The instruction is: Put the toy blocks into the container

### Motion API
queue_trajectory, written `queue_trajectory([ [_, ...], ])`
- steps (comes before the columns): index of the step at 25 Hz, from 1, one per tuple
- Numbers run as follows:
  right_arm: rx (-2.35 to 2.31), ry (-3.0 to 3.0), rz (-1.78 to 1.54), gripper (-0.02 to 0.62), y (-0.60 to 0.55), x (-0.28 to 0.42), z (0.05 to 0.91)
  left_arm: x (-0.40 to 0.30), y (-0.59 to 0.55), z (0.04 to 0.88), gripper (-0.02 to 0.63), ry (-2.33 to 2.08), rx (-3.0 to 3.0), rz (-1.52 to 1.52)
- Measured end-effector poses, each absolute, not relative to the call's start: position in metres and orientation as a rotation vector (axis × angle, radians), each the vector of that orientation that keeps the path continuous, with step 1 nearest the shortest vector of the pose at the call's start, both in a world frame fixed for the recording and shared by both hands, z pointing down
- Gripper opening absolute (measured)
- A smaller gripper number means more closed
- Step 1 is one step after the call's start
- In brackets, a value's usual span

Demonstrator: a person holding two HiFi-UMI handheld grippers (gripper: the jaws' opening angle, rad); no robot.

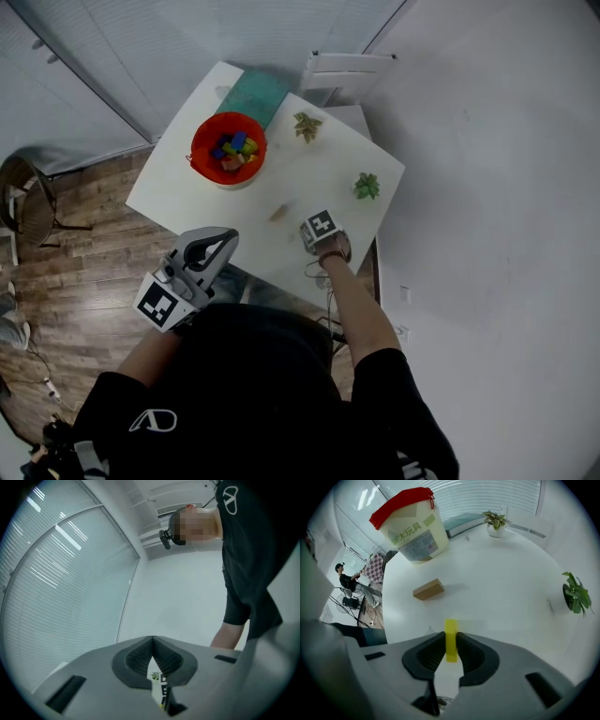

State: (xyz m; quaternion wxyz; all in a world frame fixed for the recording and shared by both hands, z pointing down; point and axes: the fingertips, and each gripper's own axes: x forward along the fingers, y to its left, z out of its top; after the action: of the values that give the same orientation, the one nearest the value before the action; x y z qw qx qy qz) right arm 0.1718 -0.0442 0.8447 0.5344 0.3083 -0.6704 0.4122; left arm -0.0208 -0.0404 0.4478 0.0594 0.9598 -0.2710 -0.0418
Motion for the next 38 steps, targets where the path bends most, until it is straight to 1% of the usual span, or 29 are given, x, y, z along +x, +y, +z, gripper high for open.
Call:
queue_trajectory([
  [9,0.756,-1.597,0.976,0.069,-0.045,0.175,0.838,-0.022,-0.039,0.446,0.006,-0.812,2.907,-0.128],
  [14,0.834,-1.687,0.925,0.069,-0.063,0.178,0.805,-0.019,-0.040,0.441,0.005,-0.807,2.919,-0.151],
  [19,0.953,-1.835,0.808,0.069,-0.088,0.176,0.742,-0.013,-0.042,0.436,0.006,-0.780,2.927,-0.167],
  [28,1.203,-2.156,0.496,0.069,-0.112,0.157,0.599,0.001,-0.047,0.423,0.006,-0.736,2.955,-0.207],
  [38,1.409,-2.515,0.071,0.071,-0.086,0.134,0.447,0.014,-0.048,0.401,0.006,-0.698,3.002,-0.255],
])
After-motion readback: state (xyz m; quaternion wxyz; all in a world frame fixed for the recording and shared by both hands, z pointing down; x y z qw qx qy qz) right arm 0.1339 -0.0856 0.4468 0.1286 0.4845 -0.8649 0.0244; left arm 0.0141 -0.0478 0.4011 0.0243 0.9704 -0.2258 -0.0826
